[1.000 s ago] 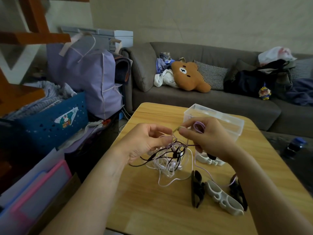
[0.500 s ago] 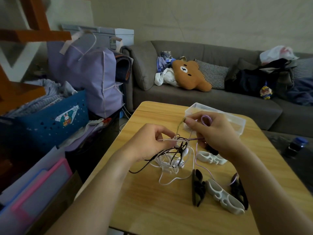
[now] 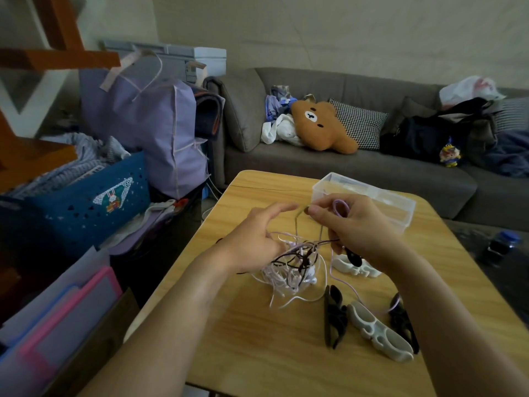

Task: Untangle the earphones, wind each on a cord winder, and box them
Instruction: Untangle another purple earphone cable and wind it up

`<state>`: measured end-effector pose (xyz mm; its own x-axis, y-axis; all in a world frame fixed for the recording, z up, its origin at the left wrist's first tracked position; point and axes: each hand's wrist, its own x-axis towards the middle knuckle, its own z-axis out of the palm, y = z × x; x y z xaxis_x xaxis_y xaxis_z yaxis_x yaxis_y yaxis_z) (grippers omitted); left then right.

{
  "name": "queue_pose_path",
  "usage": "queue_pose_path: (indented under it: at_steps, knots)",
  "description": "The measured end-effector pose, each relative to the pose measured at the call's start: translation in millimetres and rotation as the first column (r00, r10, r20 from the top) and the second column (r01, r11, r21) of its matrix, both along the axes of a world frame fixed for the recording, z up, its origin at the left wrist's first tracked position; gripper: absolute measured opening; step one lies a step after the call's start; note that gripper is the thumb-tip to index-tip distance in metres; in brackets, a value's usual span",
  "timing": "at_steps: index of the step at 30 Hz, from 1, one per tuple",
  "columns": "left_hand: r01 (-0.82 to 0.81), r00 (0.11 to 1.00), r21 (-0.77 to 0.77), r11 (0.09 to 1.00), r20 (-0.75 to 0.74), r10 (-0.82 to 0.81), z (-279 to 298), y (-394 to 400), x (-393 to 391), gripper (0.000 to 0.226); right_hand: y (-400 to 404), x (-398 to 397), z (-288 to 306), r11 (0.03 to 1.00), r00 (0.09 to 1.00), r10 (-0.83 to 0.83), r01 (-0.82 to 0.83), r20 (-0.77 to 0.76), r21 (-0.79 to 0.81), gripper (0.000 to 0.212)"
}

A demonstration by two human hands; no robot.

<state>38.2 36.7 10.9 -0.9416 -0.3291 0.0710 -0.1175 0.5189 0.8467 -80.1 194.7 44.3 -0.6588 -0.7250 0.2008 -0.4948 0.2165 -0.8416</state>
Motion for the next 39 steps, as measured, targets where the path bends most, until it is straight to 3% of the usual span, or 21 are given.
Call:
queue_pose_path:
  at_steps: [1,4,8,14,18,19,21,25,27,29,33,36,39]
  knots:
    - [0.067,0.998,0.042,0.997,0.014,-0.067,2.0,2.2,1.1,0.061,-0.5,1.7,0.3,1.0,1.0,0.003,-0.003,-0.016,-0.012,0.015]
    - [0.14,0.99,0.095,0.986,-0.002,-0.14,3.3,11.2,2.9,0.021,-2.6,3.7,0.6,0.999,0.999,-0.027,0.025,-0.044,-0.045,0.029]
    - [-0.033,0.999,-0.094,0.995,-0.024,0.031,-4.7,4.1,-1.4,0.026,-1.4,-6.3,-1.6,0.982,0.965,-0.187,0.185,-0.183,-0.023,0.046]
    - [-0.349,0.935,-0.204,0.915,-0.015,0.354,-6.8,-15.6,2.3,0.027,12.1,-22.5,-2.2,0.943,0.935,-0.302,0.322,-0.186,0.086,0.059]
    - [-0.491,0.87,-0.146,0.859,-0.134,0.475,-7.1,-19.8,0.9,0.016,11.2,-17.7,1.8,0.965,0.965,-0.259,0.257,0.032,0.043,0.054]
    - [-0.486,0.872,-0.13,0.864,-0.147,0.468,-7.0,-18.4,-0.6,0.009,10.0,-14.5,3.0,0.973,0.97,-0.226,0.228,0.092,-0.012,0.051]
    - [-0.449,0.887,-0.136,0.883,-0.184,0.423,-7.4,-12.8,-2.6,0.024,7.7,-7.8,5.1,0.984,0.982,-0.129,0.145,0.139,-0.107,0.042]
    - [-0.288,0.896,-0.101,0.952,-0.378,0.231,1.8,9.8,-3.0,0.048,7.5,-0.2,11.2,0.994,0.997,0.019,-0.011,0.068,-0.113,0.028]
    - [-0.119,0.905,-0.053,0.991,-0.417,0.087,7.0,22.7,-4.3,0.048,8.6,2.0,14.5,0.992,0.995,0.093,-0.089,0.043,-0.088,0.027]
    - [-0.05,0.907,-0.056,0.997,-0.421,0.022,8.7,30.6,-6.1,0.035,10.1,3.5,17.3,0.987,0.99,0.132,-0.127,0.044,-0.099,0.027]
    - [-0.083,0.922,-0.032,0.996,-0.383,0.064,10.9,34.1,-7.7,0.01,11.3,1.2,17.1,0.987,0.995,0.08,-0.072,0.054,-0.143,0.029]
    - [-0.122,0.913,0.034,0.992,-0.388,0.126,13.5,31.6,-6.1,0.015,11.1,-1.2,15.2,0.993,0.997,0.04,-0.032,0.069,-0.118,0.028]
    - [-0.135,0.916,0.048,0.99,-0.374,0.143,13.0,30.3,-4.6,0.019,11.5,-2.1,14.0,0.998,0.999,0.039,-0.04,-0.025,-0.046,0.02]
